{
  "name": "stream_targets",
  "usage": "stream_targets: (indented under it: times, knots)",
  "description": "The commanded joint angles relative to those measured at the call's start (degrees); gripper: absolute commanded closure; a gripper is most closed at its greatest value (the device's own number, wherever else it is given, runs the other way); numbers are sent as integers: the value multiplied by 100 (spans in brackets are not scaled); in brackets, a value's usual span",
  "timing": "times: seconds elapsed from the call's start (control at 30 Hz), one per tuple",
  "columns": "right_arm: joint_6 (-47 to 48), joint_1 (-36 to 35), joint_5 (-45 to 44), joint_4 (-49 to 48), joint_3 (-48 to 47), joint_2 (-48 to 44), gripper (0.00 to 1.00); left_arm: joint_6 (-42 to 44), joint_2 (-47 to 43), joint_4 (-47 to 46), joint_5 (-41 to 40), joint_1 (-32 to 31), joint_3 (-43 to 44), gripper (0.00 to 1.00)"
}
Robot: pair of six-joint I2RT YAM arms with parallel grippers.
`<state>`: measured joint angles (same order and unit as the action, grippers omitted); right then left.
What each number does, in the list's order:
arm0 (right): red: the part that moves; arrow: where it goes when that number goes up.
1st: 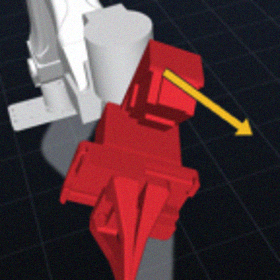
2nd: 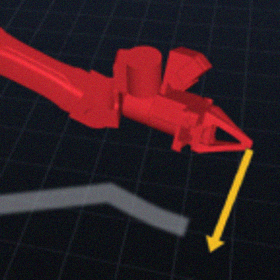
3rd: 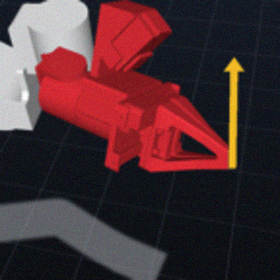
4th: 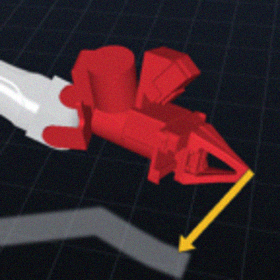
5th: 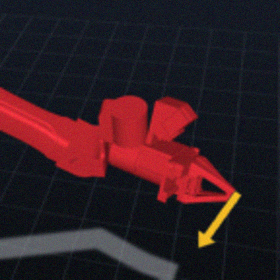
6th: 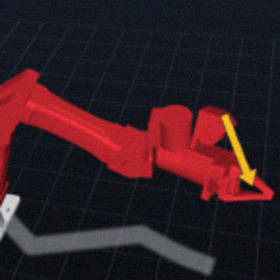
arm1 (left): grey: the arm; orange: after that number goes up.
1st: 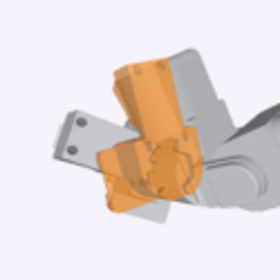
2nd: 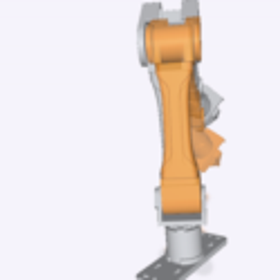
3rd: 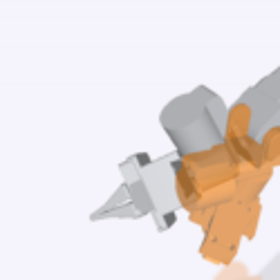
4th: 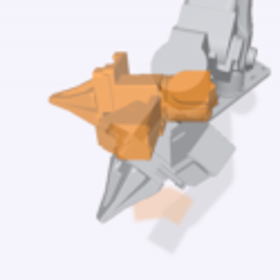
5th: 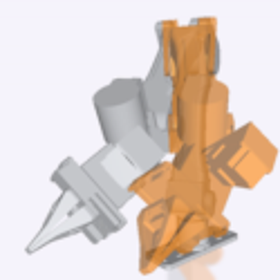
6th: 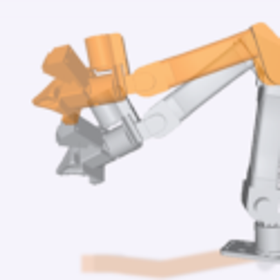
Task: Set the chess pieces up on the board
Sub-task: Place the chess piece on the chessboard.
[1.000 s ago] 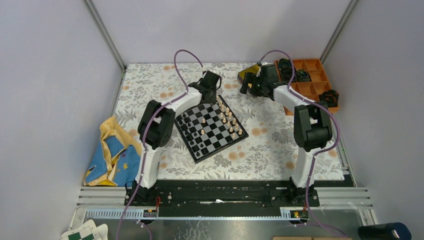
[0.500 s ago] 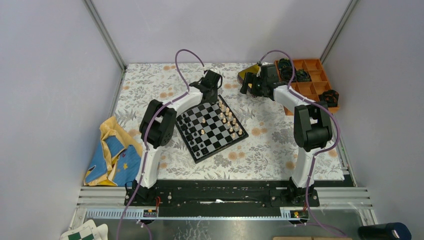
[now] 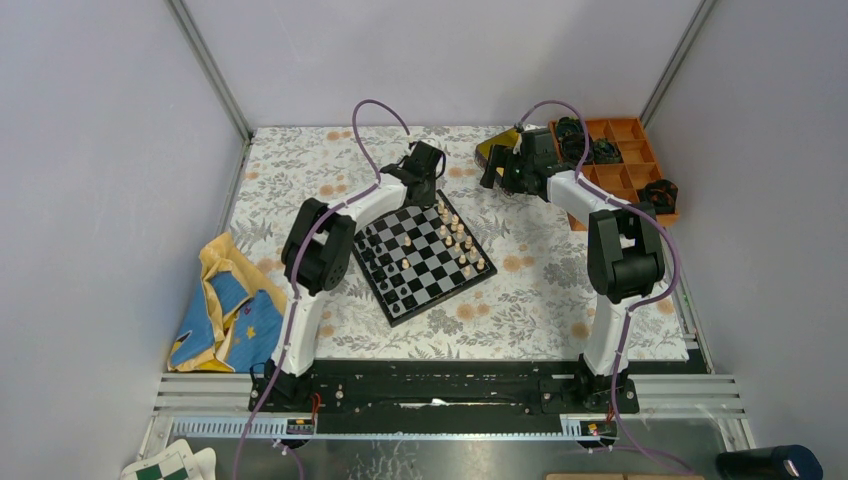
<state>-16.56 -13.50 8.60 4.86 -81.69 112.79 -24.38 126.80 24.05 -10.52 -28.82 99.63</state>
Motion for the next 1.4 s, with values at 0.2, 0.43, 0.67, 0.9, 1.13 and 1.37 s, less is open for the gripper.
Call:
stream_targets:
  times: [0.2,0.43,0.67,0.9,1.13,1.37]
  knots:
    - [-7,34,-25,-76,-9,-199,0,118,112,-147,-119,52,134,93]
    - [13,37,-43,-38,-14,-223,0,94,103,-151,-108,61,86,85]
    - [38,31,-43,9,-31,-244,0,74,90,-151,-130,68,47,76]
    - [81,34,-43,50,-31,-296,0,52,96,-149,-177,69,13,70]
    - [99,33,-60,57,28,-364,0,5,11,-154,-266,78,-14,66]
    - [109,36,-60,63,54,-428,0,-38,-324,-237,-283,79,-42,59]
